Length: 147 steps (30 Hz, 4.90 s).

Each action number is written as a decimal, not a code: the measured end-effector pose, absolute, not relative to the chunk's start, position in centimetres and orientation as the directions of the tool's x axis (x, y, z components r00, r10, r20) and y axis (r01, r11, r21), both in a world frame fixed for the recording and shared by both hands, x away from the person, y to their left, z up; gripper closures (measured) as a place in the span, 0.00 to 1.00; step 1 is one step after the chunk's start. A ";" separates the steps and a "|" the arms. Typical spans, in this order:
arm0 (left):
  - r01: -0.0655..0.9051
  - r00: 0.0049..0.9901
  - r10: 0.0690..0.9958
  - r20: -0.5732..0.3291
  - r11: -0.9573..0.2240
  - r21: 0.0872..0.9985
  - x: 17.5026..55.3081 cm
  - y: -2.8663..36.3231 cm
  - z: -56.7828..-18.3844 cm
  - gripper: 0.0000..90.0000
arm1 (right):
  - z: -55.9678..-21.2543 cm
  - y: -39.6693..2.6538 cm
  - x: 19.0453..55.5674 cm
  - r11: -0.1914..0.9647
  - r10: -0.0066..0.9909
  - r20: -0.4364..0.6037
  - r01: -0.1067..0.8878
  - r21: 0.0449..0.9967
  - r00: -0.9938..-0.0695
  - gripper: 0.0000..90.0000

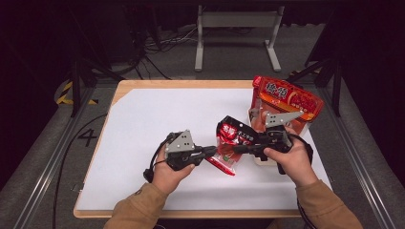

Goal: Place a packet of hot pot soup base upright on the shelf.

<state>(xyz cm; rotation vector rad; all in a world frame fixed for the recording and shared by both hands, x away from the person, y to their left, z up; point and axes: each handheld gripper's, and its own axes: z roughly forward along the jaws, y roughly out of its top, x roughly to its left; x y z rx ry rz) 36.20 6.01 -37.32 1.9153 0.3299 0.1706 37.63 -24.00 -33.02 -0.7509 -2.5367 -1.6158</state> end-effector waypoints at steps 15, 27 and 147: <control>0.224 0.921 0.379 -0.086 -0.336 0.915 37.2 8.2 -37.3 0.56 | -29.8 -26.5 37.2 0.437 0.437 0.094 0.303 0.847 -0.895 0.79; 0.263 0.885 0.457 -0.091 -0.327 0.908 37.4 11.9 -37.7 0.55 | -27.1 -29.8 37.7 0.544 0.432 -0.031 0.233 0.806 -0.902 0.79; 0.364 0.824 0.541 -0.168 -0.279 0.888 37.7 15.9 -39.3 0.55 | -31.8 -35.6 39.6 0.776 0.347 0.038 0.310 0.549 -0.937 0.91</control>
